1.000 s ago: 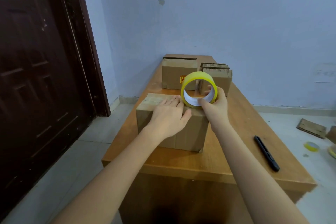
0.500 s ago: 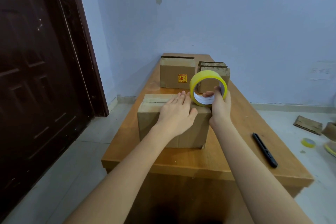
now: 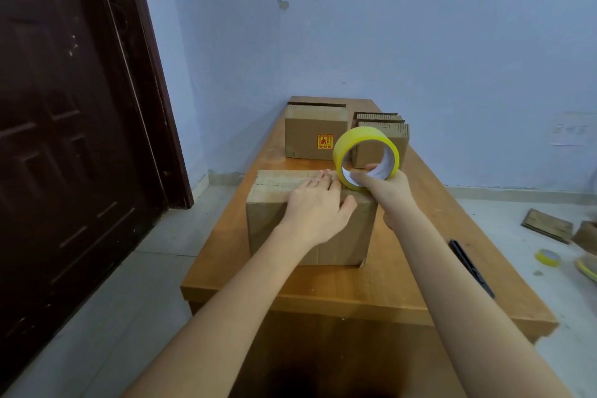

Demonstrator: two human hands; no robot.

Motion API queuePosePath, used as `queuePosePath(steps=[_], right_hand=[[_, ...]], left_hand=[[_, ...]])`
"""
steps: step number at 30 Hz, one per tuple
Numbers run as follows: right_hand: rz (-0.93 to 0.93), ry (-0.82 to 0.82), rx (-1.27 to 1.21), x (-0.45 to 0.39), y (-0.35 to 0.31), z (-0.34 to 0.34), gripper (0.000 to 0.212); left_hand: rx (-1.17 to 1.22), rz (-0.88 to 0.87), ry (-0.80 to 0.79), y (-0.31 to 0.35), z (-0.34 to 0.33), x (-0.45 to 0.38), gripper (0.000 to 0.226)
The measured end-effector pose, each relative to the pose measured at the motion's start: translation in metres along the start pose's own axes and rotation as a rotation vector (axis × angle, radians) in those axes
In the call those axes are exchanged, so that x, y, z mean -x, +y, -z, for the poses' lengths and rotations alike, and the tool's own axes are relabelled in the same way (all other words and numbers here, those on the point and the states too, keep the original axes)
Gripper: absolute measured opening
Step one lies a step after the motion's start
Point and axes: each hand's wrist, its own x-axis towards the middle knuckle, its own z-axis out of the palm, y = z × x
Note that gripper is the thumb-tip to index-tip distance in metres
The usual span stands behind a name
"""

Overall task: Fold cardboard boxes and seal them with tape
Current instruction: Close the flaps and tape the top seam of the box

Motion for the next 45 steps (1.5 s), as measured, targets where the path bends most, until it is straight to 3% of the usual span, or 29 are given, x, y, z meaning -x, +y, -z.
queuePosePath(steps=[7, 13, 15, 18, 23, 38, 45], right_hand=[[0.035, -0.023, 0.139, -0.013, -0.006, 0.015, 0.008], [-0.160, -0.043, -0.275, -0.014, 0.006, 0.027, 0.023], [-0.192, -0.021, -0.336, -0.011, 0.013, 0.031, 0.018], [-0.118, -0.087, -0.183, -0.012, 0.012, 0.038, 0.006], [-0.109, -0.094, -0.032, -0.019, 0.001, 0.039, 0.029], [-0.196, -0.123, -0.332, -0.026, 0.012, 0.042, 0.018], [-0.180, -0.126, -0.272, -0.034, 0.012, 0.044, 0.019]], left_hand=[[0.032, -0.011, -0.007, 0.001, 0.004, 0.001, 0.059], [0.082, -0.050, 0.011, -0.002, 0.003, 0.003, 0.053], [0.078, -0.066, -0.017, -0.002, 0.004, 0.002, 0.050], [0.073, -0.063, -0.046, -0.002, 0.004, 0.001, 0.049], [0.067, -0.057, -0.033, -0.002, 0.004, 0.002, 0.049], [0.086, -0.052, -0.085, -0.002, 0.012, 0.005, 0.051], [0.061, -0.040, -0.086, -0.002, 0.012, 0.004, 0.057]])
